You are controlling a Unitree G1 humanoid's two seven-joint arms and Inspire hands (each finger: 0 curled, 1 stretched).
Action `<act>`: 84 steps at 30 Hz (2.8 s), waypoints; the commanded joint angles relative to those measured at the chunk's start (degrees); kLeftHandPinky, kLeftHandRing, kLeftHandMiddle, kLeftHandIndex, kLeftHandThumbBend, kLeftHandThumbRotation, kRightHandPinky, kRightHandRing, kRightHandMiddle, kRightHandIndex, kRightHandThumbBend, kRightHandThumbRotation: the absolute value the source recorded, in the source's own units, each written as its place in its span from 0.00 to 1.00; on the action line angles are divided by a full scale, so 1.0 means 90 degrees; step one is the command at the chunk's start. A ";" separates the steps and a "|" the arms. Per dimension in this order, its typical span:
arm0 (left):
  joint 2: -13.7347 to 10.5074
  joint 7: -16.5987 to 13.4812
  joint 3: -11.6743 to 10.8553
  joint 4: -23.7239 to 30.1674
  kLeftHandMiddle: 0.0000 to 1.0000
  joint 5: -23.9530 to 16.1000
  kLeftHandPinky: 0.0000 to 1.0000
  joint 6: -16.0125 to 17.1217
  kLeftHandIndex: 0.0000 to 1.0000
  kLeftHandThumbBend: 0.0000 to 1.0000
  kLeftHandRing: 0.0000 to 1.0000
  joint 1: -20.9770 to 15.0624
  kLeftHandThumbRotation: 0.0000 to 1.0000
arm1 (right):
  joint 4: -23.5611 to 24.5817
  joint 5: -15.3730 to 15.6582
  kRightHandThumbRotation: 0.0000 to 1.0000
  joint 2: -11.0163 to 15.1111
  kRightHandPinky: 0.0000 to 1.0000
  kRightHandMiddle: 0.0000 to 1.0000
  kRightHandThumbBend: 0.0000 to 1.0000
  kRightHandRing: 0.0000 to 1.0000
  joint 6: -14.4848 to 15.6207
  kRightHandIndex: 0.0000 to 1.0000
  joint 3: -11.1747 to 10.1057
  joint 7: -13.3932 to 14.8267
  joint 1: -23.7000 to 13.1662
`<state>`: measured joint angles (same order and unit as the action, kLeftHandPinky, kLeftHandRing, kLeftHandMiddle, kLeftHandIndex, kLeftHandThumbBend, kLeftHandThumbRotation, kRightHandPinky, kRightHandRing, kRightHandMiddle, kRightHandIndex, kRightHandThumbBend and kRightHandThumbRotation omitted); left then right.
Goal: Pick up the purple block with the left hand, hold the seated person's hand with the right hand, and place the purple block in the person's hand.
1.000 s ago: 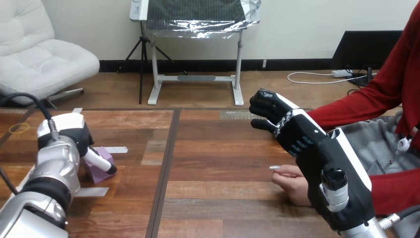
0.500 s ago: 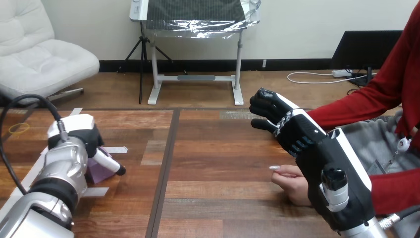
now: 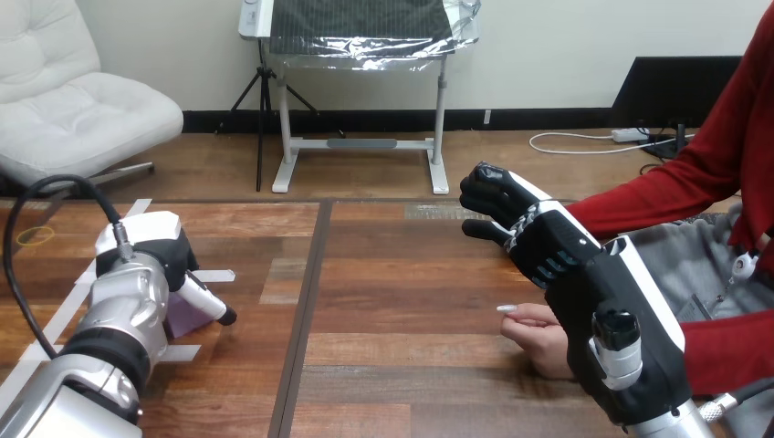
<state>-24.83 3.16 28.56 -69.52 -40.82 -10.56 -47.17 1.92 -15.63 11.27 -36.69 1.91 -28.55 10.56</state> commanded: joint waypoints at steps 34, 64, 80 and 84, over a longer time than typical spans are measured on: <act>0.0152 -0.0121 0.0200 -0.0069 0.77 -0.0032 0.65 -0.0037 0.75 0.91 0.76 -0.0340 0.23 | 0.0455 -0.0066 1.00 -0.0024 0.83 0.89 0.99 0.90 0.0079 0.88 -0.0047 0.0132 -0.0109; 0.0100 -0.0062 0.0175 -0.0114 0.77 0.0059 0.48 -0.0116 0.74 0.90 0.69 -0.0369 0.03 | 0.0523 -0.0113 1.00 0.0021 0.82 0.89 1.00 0.90 0.0171 0.88 -0.0053 0.0088 -0.0106; 0.0018 -0.0053 0.0194 -0.0125 0.75 0.0032 0.53 -0.0098 0.71 0.89 0.69 -0.0375 0.04 | 0.0481 -0.0120 1.00 0.0024 0.83 0.89 1.00 0.89 0.0151 0.88 -0.0069 0.0064 -0.0128; 0.0005 -0.0029 0.0194 -0.0107 0.75 0.0028 0.52 -0.0130 0.72 0.89 0.69 -0.0386 0.05 | 0.0509 -0.0119 1.00 0.0027 0.83 0.88 1.00 0.89 0.0183 0.88 -0.0067 0.0072 -0.0124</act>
<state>-23.70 3.14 30.39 -70.32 -40.34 -11.67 -47.17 4.03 -15.84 11.34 -35.05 1.90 -28.03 11.34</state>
